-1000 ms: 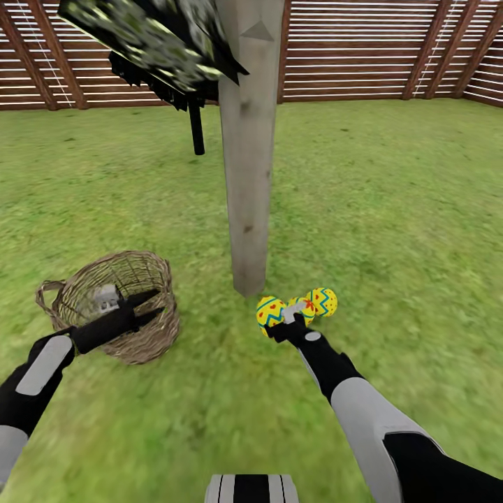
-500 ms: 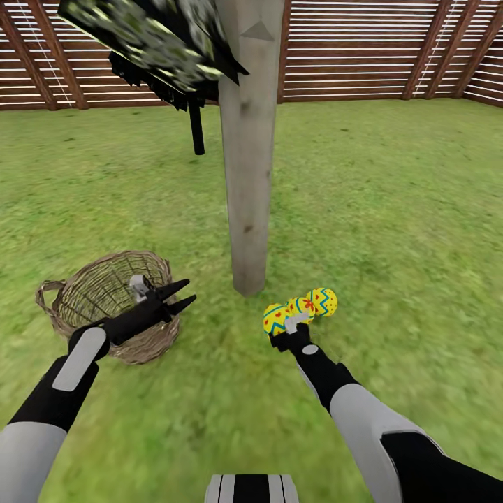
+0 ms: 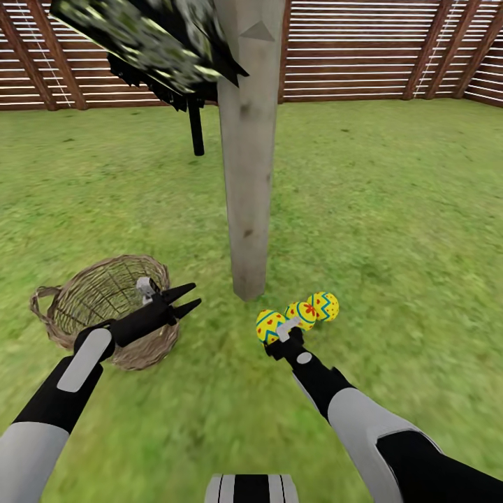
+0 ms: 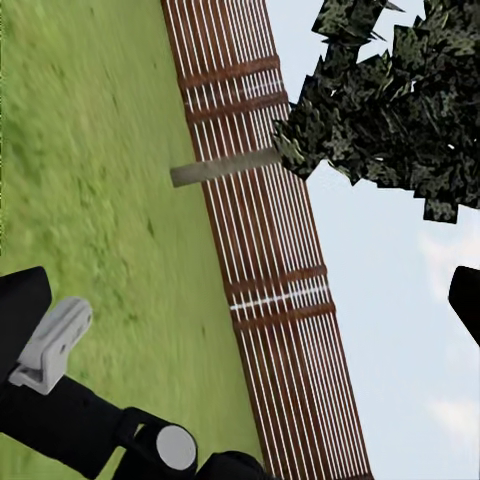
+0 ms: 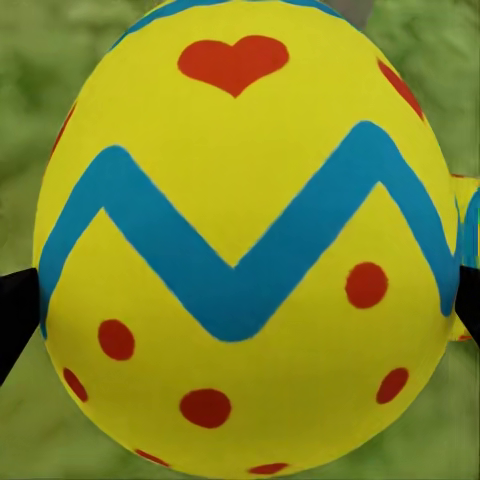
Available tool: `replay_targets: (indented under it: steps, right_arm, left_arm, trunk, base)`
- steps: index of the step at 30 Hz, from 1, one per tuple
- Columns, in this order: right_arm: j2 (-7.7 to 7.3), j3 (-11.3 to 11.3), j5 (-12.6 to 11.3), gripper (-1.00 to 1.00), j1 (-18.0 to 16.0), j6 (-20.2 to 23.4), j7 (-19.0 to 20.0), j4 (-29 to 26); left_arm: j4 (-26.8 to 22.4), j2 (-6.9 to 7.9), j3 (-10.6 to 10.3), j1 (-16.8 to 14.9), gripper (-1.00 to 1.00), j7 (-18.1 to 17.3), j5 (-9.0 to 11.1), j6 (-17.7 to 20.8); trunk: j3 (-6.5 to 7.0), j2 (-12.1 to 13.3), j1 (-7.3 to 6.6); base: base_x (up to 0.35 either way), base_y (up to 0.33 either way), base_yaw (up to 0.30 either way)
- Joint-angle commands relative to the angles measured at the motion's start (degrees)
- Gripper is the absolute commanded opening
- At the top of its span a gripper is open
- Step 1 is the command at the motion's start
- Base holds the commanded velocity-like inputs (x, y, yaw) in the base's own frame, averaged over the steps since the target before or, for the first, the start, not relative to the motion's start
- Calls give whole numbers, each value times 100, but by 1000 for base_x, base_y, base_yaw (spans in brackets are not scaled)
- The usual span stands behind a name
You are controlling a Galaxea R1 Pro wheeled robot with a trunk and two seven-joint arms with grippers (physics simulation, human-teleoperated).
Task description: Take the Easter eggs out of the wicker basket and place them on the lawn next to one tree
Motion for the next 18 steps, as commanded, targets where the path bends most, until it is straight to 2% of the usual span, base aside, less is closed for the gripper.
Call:
replay_targets:
  steps: [1,5,9,14,16,18]
  right_arm:
    - [1,-4,52,-100,-3,-17,0,9]
    - [1,10,45,-100,-4,-86,0,14]
    - [1,9,41,-100,-6,-556,-20,14]
    - [1,5,35,-100,-11,-662,-43,12]
    - [1,5,35,-100,-12,-667,-48,14]
    - [1,4,25,-100,-12,-667,-52,13]
  left_arm:
    - [20,6,-9,-4,100,-4,27,27]
    - [39,10,-9,2,100,-8,27,29]
    - [-23,33,-3,5,100,2,32,34]
    - [-41,9,-17,5,100,29,14,34]
    - [-40,-142,-222,5,100,53,-15,28]
    - [-34,-382,-380,5,100,93,-37,20]
  trunk:
    - [-4,-1,0]
    - [-4,-1,0]
    - [-92,-7,10]
    - [-203,-14,23]
    - [-247,-16,28]
    - [-292,-19,33]
  base:
    - [28,0,0]
    - [5,0,0]
    - [0,0,0]
    - [0,0,0]
    - [0,0,0]
    - [0,0,0]
